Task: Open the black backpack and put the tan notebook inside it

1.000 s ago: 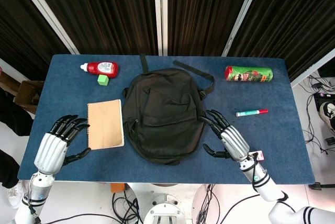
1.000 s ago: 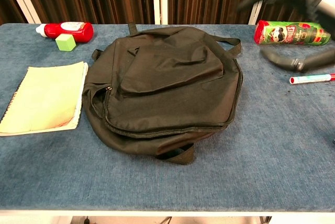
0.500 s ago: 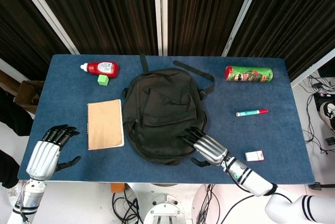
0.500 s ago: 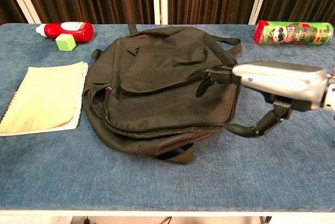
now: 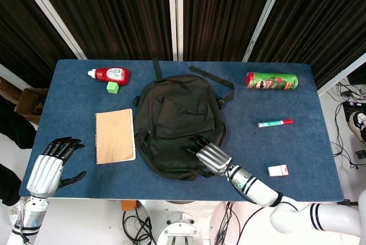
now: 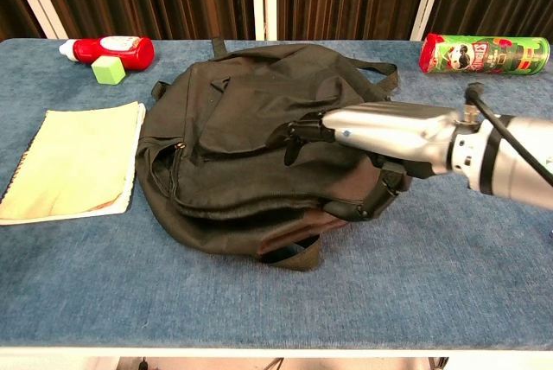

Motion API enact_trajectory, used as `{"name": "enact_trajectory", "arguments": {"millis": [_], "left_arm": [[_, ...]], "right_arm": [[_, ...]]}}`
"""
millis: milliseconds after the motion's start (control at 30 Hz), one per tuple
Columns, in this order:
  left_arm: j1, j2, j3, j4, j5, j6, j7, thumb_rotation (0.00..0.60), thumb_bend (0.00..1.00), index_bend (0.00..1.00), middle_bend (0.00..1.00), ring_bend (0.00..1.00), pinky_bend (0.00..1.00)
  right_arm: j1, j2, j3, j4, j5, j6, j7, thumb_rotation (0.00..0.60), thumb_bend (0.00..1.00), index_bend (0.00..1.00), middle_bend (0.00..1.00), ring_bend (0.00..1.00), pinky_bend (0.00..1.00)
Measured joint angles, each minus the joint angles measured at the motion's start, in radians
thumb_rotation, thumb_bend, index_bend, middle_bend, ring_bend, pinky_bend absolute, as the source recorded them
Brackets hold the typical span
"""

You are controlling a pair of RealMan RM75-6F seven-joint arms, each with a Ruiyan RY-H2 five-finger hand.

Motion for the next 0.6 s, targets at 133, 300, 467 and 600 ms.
{"name": "enact_trajectory", "arguments": {"millis": [133, 300, 467, 600], "left_arm": [[0.002, 0.000, -0.001, 0.005, 0.000, 0.001, -0.003, 0.600, 0.07, 0.31, 0.24, 0.19, 0.21], [0.005, 0.000, -0.003, 0.013, -0.002, 0.004, -0.011, 0.600, 0.06, 0.31, 0.24, 0.19, 0.21], [0.001, 0.003, -0.004, 0.019, -0.001, -0.003, -0.012, 0.600, 0.06, 0.31, 0.24, 0.19, 0.21], [-0.008, 0.009, -0.004, 0.024, -0.001, -0.023, -0.007, 0.600, 0.07, 0.31, 0.24, 0.19, 0.21]], "right_arm": [[0.028, -0.020, 0.017, 0.011, 0.054, -0.022, -0.033, 0.600, 0.39, 0.20, 0.27, 0.03, 0.01], [0.046, -0.055, 0.035, 0.034, 0.086, -0.006, -0.060, 0.600, 0.44, 0.43, 0.42, 0.17, 0.10], [0.050, -0.084, 0.052, 0.057, 0.095, 0.022, -0.039, 0.600, 0.47, 0.62, 0.54, 0.28, 0.16], [0.058, -0.088, 0.071, 0.054, 0.129, 0.014, -0.001, 0.600, 0.46, 0.63, 0.54, 0.28, 0.16]]}}
